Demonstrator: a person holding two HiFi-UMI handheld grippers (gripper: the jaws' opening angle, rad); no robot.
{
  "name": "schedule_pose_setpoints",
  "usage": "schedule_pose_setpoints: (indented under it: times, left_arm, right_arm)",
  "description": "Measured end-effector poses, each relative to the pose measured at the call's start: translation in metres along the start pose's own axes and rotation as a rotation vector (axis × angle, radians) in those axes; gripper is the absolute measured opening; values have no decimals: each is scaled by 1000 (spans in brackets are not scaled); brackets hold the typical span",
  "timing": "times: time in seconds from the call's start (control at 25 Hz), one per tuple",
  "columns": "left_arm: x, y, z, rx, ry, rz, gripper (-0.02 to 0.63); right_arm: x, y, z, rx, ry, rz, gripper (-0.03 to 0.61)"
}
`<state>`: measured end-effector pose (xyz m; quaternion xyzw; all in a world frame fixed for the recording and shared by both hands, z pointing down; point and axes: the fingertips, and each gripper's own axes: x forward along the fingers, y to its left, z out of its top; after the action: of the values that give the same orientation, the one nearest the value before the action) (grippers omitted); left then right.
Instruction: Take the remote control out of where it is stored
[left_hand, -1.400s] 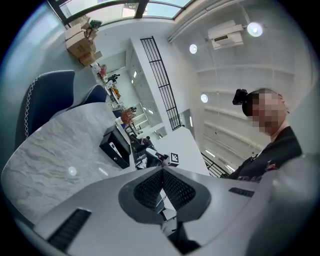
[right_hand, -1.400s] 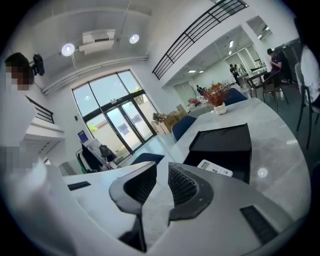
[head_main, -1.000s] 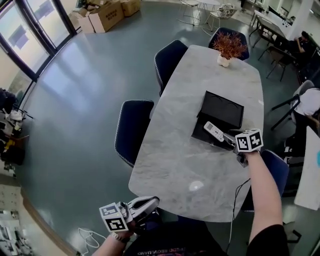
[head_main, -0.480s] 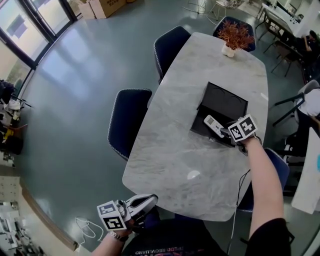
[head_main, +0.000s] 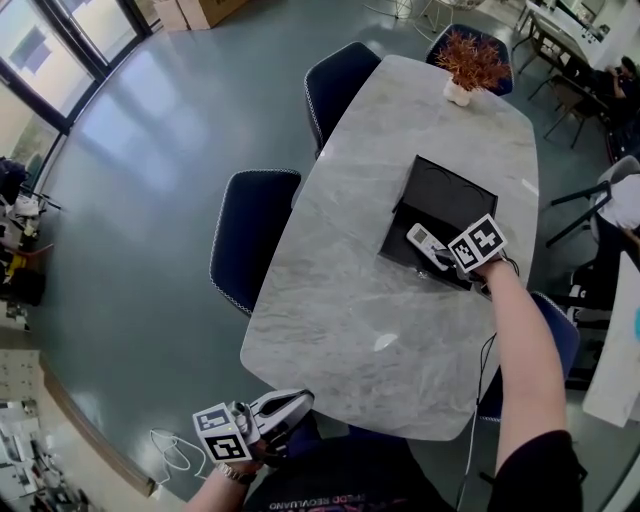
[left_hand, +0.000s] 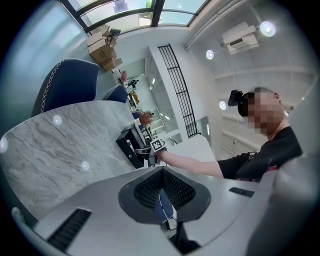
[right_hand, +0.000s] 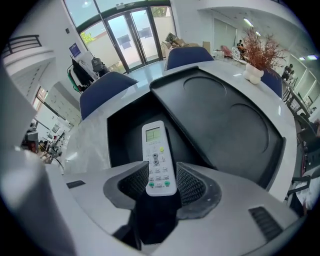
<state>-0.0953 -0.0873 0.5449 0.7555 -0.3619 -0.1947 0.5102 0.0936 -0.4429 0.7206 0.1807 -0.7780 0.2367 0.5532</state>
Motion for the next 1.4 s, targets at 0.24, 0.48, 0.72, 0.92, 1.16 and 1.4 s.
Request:
schedule_pose_setpoints:
  times: [0.24,0.48,0.72,0.92,1.16,1.4]
  left_arm:
    - [3,3,-4,-10,-6,5,5]
    - [5,6,-4,-20,-7,8,5]
    - [6,7,-3,-23,-2,5,5]
    - [8,6,-3,-23,4,3,5]
    - [4,5,-1,-16,8,-4,6]
    - [6,2,3,-4,28,-25,5]
  right_arm:
    - [12,4,-2,-14,53,33,177]
    - [21,11,-2,-55,76,32,187]
    - [29,18,-3,-165,108,-19,181]
    - [27,14,-3,-184,96,-46,145]
    - [16,13,4,-129,15,-66,137]
    - [-17,14,14,-15,-128,-43,132]
